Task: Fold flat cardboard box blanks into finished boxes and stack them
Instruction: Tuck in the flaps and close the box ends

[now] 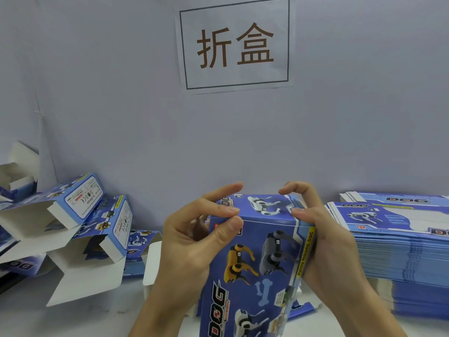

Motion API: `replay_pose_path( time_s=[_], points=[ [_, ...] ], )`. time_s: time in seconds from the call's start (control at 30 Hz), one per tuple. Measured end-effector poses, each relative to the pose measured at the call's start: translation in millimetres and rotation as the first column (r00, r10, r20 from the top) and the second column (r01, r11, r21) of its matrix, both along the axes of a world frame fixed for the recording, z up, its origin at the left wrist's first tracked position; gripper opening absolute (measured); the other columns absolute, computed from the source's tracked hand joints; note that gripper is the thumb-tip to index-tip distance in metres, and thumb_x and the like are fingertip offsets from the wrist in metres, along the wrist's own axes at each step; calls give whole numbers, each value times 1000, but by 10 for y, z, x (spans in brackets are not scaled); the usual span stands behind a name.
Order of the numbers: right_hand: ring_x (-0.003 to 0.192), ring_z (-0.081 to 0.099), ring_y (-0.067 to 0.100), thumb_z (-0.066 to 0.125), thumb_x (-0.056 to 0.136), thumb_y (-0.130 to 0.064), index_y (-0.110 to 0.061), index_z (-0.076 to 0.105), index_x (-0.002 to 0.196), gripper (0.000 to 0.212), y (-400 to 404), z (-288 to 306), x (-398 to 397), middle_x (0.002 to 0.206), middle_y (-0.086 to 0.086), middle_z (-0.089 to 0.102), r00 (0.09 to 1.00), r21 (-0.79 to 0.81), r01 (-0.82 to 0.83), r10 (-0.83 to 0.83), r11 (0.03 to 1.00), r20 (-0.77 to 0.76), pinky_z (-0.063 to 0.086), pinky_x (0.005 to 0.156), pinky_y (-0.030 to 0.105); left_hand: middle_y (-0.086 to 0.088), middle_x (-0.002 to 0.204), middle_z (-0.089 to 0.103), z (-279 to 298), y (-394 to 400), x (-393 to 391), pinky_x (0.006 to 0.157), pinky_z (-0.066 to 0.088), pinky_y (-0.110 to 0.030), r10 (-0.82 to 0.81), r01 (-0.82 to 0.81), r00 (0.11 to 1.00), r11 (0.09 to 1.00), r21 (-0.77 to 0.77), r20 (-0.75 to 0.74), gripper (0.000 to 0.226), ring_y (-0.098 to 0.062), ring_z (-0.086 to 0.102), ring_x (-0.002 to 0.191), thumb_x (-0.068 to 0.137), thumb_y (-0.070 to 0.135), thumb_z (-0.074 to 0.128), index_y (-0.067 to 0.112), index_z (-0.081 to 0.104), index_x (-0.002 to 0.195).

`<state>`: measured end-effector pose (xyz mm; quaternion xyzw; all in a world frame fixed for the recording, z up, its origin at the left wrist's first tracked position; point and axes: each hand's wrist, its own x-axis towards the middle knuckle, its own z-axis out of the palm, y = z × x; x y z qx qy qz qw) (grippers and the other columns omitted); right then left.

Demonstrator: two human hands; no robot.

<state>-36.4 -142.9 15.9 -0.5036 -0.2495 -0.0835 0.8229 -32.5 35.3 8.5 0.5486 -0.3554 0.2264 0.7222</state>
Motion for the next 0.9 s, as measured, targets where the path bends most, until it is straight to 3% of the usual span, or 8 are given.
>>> replay_pose_path(
  time_s=[0.2,0.33,0.43,0.57,0.67,0.77,0.83,0.9],
  points=[
    [78,66,27,50,86,-7,-24,58,110,31,-80,-30,62,89,8,61,992,3,-115,115,993,43,55,50,30,-1,131,65,-17,25,9,69,62,-39,4,-4,1000,1000,2,22,20,-32,62,121,78,42,81,26,76,89],
    [87,69,-5,43,104,-15,-19,56,123,23,7,35,153,106,5,68,981,-43,164,-159,985,112,56,90,32,-4,101,76,1,10,45,62,62,-44,214,-213,977,974,-80,6,24,-28,75,85,80,41,77,28,74,99],
    [123,56,2,51,85,-49,-42,55,125,41,48,-45,69,130,-5,61,966,-41,235,-229,971,117,39,102,32,-1,87,73,62,72,127,78,57,-57,442,-461,886,807,-369,-140,10,-29,67,79,78,40,74,33,75,84],
    [69,56,-6,60,89,-39,-33,62,96,9,21,-94,111,81,-17,63,747,-231,662,-606,713,273,44,62,11,-5,111,68,68,272,218,79,60,-40,537,-612,771,478,-629,-342,24,-25,71,98,82,50,68,31,59,94],
    [58,62,4,48,95,-61,-25,69,89,42,68,-39,65,72,-5,74,946,-793,96,-303,602,-116,48,59,23,0,116,71,-8,354,295,83,60,-54,428,-659,749,395,-641,-506,37,-19,74,95,89,53,66,27,50,109],
    [90,72,10,51,52,-91,-33,60,110,82,244,-126,75,106,-10,74,893,-729,-241,-148,641,-426,59,78,32,3,99,71,-48,186,314,76,62,-48,282,-614,771,567,-548,-571,32,-17,73,83,82,51,73,30,54,97],
    [100,70,17,63,44,-81,-29,59,123,94,346,-181,145,114,-10,69,898,-377,-30,-141,926,-417,59,77,41,-4,90,66,-105,-20,310,70,62,-44,146,-450,811,775,-444,-567,41,-22,70,81,70,46,77,22,56,96],
    [99,70,24,73,54,-65,-24,62,125,83,314,-207,238,111,-2,73,921,70,181,-144,981,-362,56,75,43,-7,88,65,-157,-165,287,72,62,-45,20,-229,834,922,-313,-552,56,-22,70,76,61,42,86,20,55,102]
  ],
)
